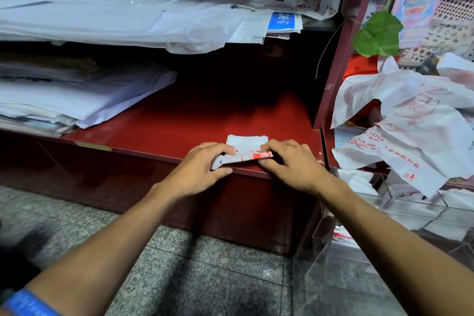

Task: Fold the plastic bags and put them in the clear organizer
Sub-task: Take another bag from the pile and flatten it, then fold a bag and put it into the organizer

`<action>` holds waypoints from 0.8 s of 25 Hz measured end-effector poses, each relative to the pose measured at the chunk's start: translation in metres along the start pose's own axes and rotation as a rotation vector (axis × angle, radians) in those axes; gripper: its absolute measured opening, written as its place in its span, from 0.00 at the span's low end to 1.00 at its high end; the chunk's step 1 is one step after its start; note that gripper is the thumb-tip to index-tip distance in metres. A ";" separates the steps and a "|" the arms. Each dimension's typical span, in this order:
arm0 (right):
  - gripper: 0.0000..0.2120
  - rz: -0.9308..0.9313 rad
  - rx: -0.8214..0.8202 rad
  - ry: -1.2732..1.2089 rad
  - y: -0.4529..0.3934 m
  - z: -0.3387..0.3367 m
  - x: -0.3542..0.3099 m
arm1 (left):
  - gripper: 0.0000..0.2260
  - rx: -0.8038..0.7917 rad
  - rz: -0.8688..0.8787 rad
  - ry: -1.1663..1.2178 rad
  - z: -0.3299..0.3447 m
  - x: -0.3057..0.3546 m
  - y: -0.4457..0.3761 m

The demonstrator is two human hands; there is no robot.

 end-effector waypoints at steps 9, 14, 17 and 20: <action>0.06 0.262 0.300 -0.413 -0.011 -0.002 0.016 | 0.08 0.263 -0.263 0.326 -0.006 0.004 -0.013; 0.18 0.193 0.321 -0.111 -0.011 -0.002 0.003 | 0.22 0.282 -0.268 0.195 -0.001 0.011 -0.015; 0.14 -0.028 0.215 0.154 -0.008 0.002 -0.013 | 0.25 0.298 -0.078 -0.107 -0.005 0.025 -0.012; 0.24 -0.087 0.045 0.280 -0.003 0.008 -0.016 | 0.22 0.097 0.089 -0.291 0.006 0.031 -0.008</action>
Point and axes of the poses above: each hand's wrist, its own y-axis away from the middle knuckle, its own z-axis out of the palm, x = y × z, the point moved 6 cm from there along -y, towards the middle knuckle, and after that the axes turned 4 degrees about -z, right-handed, at the moved point
